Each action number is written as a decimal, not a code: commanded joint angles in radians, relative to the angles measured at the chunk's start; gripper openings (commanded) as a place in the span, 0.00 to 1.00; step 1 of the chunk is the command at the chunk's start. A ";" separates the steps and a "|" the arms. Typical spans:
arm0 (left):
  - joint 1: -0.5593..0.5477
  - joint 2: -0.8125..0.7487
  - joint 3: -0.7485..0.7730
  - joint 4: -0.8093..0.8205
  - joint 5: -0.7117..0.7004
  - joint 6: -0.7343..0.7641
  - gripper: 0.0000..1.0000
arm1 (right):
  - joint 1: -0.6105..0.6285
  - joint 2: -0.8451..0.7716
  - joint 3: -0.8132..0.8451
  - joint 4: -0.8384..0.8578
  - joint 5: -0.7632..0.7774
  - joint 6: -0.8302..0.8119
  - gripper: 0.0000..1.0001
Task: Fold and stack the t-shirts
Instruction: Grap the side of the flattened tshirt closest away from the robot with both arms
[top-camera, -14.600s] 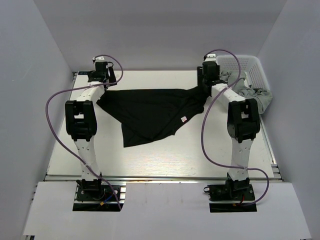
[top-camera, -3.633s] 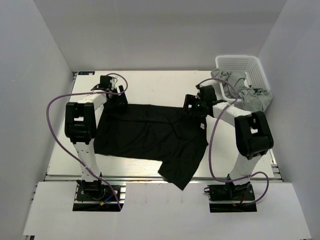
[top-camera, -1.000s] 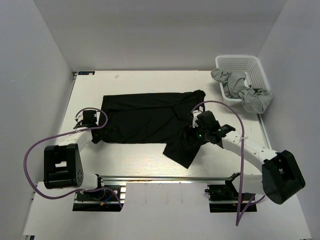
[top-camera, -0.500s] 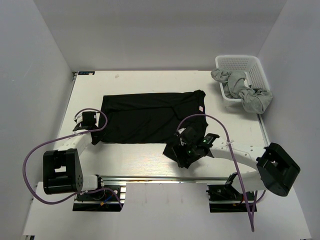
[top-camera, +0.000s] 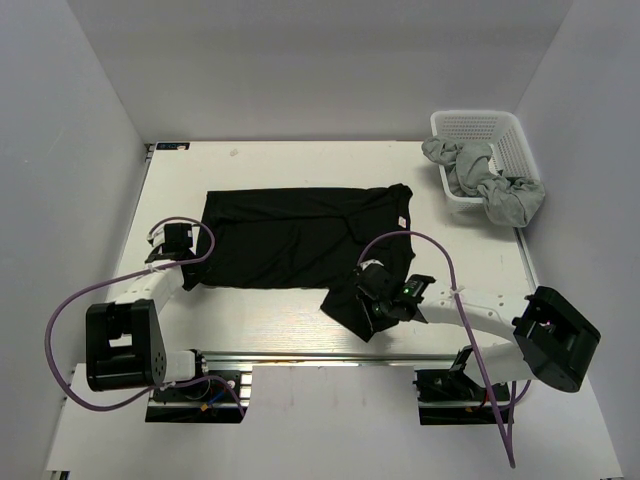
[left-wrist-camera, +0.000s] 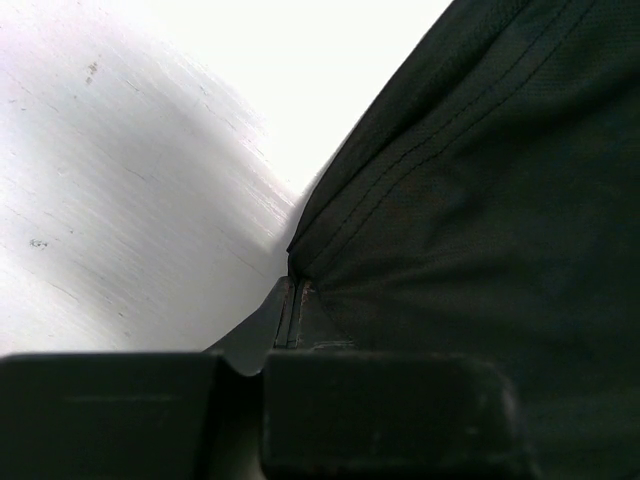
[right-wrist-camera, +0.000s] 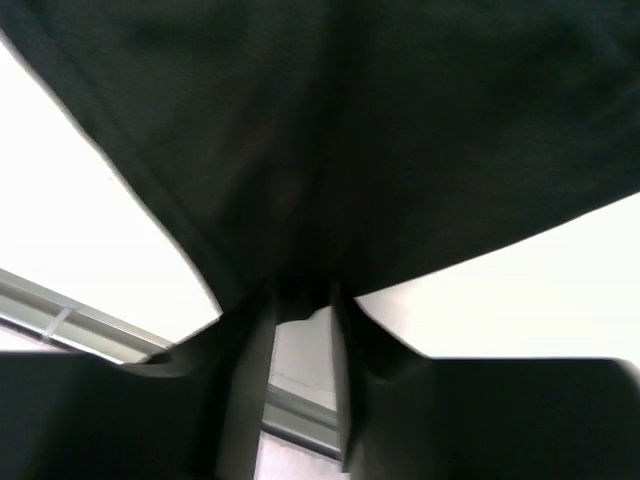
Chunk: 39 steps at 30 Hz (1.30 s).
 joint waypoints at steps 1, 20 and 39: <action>0.005 -0.054 0.029 -0.008 -0.003 0.007 0.00 | 0.014 0.020 -0.037 -0.045 0.064 0.071 0.28; 0.005 -0.092 0.038 -0.010 0.057 0.047 0.00 | 0.075 -0.089 0.057 -0.002 0.094 -0.209 0.51; 0.005 -0.065 0.038 -0.010 0.066 0.056 0.00 | 0.186 0.143 0.052 -0.023 0.141 -0.084 0.34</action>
